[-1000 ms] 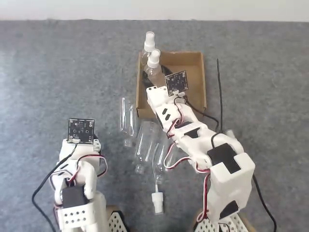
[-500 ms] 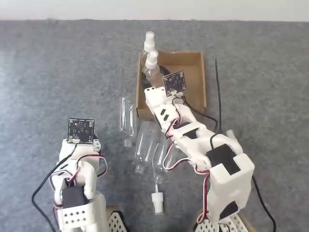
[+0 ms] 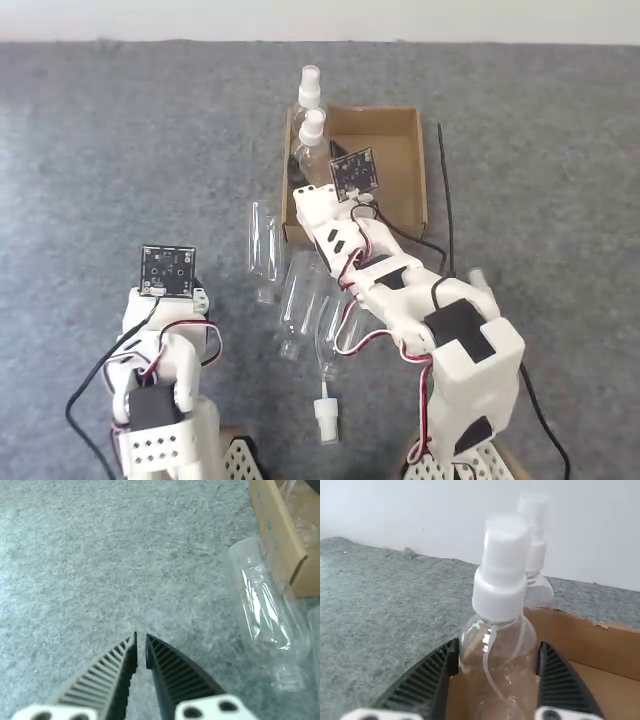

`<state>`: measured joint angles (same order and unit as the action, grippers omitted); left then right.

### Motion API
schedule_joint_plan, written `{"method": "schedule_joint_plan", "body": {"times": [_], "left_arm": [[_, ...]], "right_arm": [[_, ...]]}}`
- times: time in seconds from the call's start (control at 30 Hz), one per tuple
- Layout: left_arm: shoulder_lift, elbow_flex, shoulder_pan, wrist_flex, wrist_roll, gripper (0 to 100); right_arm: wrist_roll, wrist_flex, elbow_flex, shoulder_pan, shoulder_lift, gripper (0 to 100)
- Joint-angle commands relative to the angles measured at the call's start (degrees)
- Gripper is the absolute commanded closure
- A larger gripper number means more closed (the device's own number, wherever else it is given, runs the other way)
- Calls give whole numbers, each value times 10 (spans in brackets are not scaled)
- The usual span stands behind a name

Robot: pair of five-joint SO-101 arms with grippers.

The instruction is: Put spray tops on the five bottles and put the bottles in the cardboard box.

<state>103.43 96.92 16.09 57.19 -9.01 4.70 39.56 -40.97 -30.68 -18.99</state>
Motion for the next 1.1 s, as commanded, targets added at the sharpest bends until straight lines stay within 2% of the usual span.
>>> {"method": "schedule_joint_plan", "body": {"times": [0.0,0.07,0.37,0.67,1.07], "left_arm": [[9,-4,-1,-11,-5,973],[9,-4,-1,-11,-5,973],[9,-4,-1,-11,-5,973],[9,-4,-1,-11,-5,973],[9,-4,-1,-11,-5,973]], "right_arm": [[-4,-22,15,-7,15,738],[-4,-23,15,-7,15,705],[-5,-20,13,-7,19,705],[-4,-23,-62,-7,124,705],[-5,-24,-121,-7,182,706]]}}
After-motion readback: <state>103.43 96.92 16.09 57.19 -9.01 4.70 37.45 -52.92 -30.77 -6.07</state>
